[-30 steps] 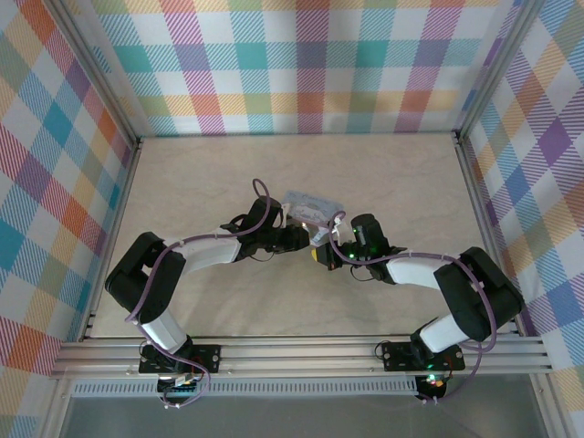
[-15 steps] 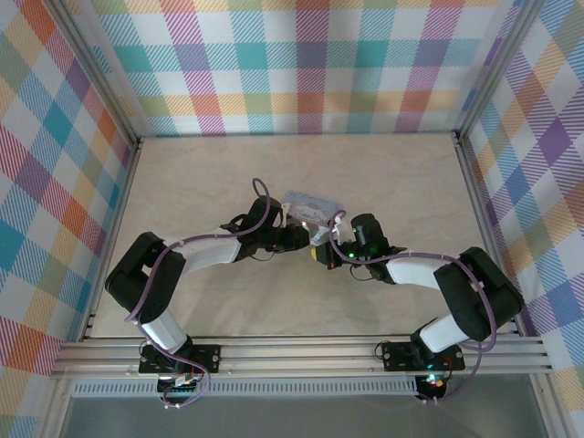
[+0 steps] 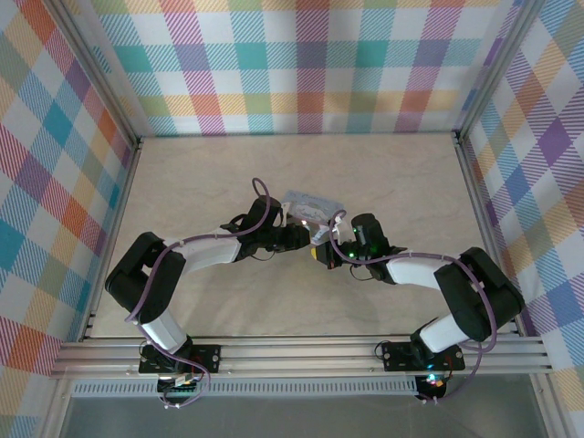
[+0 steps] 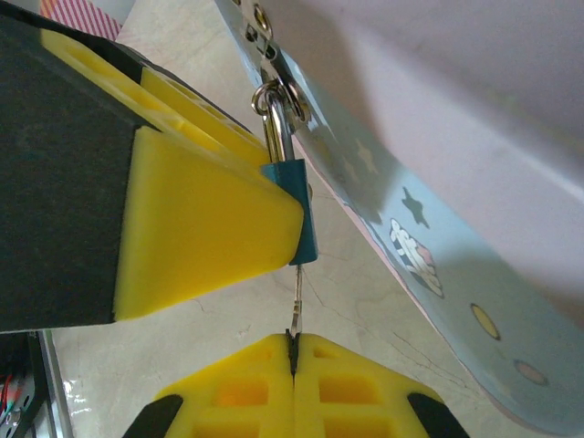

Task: Unlock the padlock with the key

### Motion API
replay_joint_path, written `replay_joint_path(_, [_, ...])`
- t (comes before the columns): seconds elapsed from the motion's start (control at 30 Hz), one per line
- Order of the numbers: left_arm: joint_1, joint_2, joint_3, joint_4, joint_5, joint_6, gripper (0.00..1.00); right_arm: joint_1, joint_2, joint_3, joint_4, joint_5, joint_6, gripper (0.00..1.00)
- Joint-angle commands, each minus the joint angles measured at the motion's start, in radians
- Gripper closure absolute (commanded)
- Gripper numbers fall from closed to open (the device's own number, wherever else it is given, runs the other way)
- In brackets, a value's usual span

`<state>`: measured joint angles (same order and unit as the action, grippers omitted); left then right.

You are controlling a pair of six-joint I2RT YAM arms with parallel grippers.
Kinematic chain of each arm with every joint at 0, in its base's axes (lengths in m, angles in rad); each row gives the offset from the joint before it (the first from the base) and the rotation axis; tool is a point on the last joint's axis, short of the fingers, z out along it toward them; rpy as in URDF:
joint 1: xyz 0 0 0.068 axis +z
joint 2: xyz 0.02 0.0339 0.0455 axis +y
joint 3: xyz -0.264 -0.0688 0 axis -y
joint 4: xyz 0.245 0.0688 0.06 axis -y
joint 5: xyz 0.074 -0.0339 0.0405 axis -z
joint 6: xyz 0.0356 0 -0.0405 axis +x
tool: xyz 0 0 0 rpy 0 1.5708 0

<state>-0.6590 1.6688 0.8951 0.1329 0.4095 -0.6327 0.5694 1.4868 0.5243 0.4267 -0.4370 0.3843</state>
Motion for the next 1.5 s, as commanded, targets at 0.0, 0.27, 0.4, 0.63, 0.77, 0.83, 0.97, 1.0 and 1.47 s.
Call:
replay_joint_path(0.0, [-0.010,-0.001,0.024,0.019,0.012,-0.001,0.70,0.003,-0.037,-0.009,0.030,0.005,-0.004,1.00])
replay_joint_path(0.27, [-0.010,-0.001,0.022,0.019,0.012,-0.003,0.70,0.001,-0.042,-0.015,0.036,0.007,-0.002,1.00])
replay_joint_path(0.4, [-0.010,-0.004,0.021,0.017,0.009,-0.003,0.70,0.001,-0.042,-0.016,0.036,0.009,-0.002,1.00])
replay_joint_path(0.63, [-0.010,-0.004,0.023,0.017,0.008,-0.004,0.70,-0.002,-0.043,-0.018,0.034,0.011,0.001,1.00])
replay_joint_path(0.77, [-0.010,-0.004,0.022,0.017,0.006,-0.004,0.70,-0.003,-0.046,-0.020,0.032,0.011,0.001,1.00])
replay_joint_path(0.83, [-0.010,-0.004,0.022,0.019,0.005,-0.004,0.70,-0.003,-0.049,-0.023,0.029,0.011,-0.002,1.00])
replay_joint_path(0.97, [-0.009,-0.005,0.021,0.022,0.005,-0.007,0.70,-0.003,-0.052,-0.027,0.023,0.011,-0.004,1.00])
replay_joint_path(1.0, [-0.010,-0.004,0.021,0.022,0.005,-0.008,0.70,-0.003,-0.054,-0.027,0.023,0.011,-0.004,1.00])
replay_joint_path(1.47, [-0.009,-0.006,0.021,0.030,0.012,-0.016,0.70,-0.004,-0.044,-0.029,0.063,0.017,0.011,1.00])
